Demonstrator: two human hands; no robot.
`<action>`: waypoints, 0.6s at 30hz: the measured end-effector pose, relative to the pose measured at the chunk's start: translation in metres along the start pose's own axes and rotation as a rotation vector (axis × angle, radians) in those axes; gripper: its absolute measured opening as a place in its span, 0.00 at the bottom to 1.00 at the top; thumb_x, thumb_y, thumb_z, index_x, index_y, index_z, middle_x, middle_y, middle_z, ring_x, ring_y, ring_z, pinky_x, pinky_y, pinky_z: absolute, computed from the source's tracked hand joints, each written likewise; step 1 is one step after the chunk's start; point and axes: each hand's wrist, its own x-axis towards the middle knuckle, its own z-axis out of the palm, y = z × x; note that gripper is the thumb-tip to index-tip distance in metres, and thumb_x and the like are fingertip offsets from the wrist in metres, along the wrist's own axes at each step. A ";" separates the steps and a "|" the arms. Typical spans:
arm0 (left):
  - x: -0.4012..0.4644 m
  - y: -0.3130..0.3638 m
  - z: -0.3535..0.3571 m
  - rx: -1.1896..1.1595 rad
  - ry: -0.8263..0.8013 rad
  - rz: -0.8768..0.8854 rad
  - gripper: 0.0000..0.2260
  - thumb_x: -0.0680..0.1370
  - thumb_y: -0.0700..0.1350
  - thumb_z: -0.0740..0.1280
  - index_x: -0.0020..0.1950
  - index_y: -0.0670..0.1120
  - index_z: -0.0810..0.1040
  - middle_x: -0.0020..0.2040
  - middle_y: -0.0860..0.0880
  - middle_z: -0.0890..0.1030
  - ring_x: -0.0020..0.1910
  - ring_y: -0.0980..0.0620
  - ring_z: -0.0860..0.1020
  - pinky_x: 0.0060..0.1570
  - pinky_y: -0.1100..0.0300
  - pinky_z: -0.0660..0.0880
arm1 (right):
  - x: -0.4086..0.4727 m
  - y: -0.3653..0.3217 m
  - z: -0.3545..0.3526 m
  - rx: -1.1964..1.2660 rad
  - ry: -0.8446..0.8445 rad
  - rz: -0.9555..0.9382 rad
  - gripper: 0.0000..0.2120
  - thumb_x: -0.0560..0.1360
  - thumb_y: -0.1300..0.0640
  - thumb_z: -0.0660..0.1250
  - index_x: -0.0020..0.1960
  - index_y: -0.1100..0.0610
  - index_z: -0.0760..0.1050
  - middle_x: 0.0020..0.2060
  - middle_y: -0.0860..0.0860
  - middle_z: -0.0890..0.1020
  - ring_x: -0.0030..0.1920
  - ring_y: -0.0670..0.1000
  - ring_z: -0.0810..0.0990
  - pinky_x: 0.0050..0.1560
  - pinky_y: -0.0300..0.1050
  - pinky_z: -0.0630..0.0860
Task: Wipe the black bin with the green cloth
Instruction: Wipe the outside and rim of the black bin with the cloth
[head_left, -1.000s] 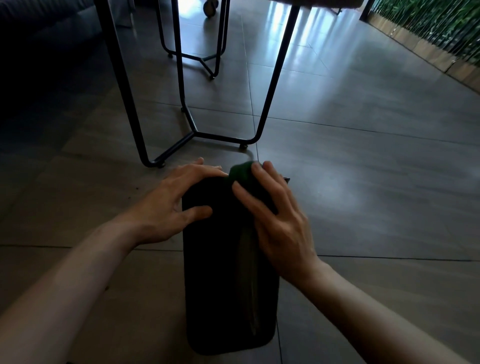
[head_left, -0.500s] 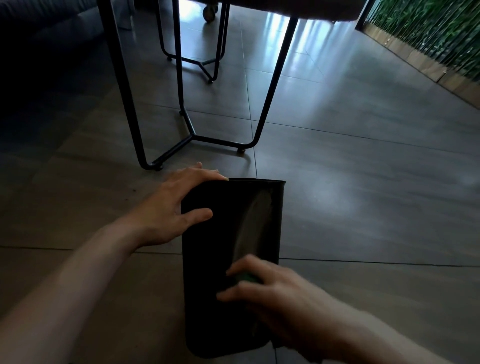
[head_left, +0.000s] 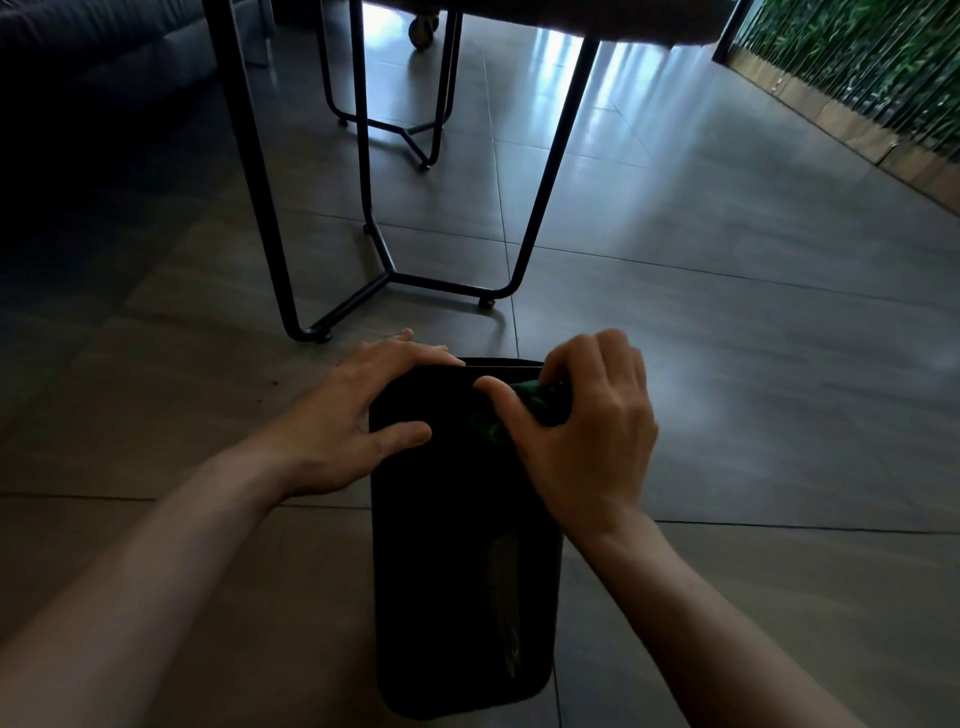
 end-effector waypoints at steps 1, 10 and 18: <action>0.000 0.000 0.000 -0.004 0.003 0.000 0.29 0.75 0.44 0.74 0.69 0.67 0.68 0.73 0.65 0.70 0.79 0.62 0.57 0.78 0.46 0.60 | -0.002 0.001 0.004 -0.030 0.018 0.003 0.24 0.73 0.37 0.74 0.43 0.57 0.73 0.42 0.52 0.74 0.44 0.50 0.70 0.35 0.37 0.65; 0.002 -0.002 0.001 -0.005 0.013 0.006 0.28 0.75 0.45 0.74 0.70 0.66 0.69 0.73 0.63 0.71 0.79 0.63 0.57 0.78 0.47 0.60 | -0.047 0.016 0.003 -0.102 -0.301 -0.243 0.30 0.71 0.32 0.69 0.60 0.51 0.67 0.55 0.56 0.70 0.54 0.57 0.69 0.47 0.51 0.71; 0.003 -0.002 0.001 0.007 -0.001 0.001 0.28 0.76 0.45 0.74 0.70 0.65 0.69 0.73 0.65 0.70 0.79 0.64 0.56 0.78 0.47 0.59 | -0.126 0.024 -0.002 -0.078 -0.625 -0.784 0.28 0.70 0.37 0.72 0.60 0.54 0.70 0.58 0.55 0.71 0.52 0.58 0.73 0.48 0.52 0.79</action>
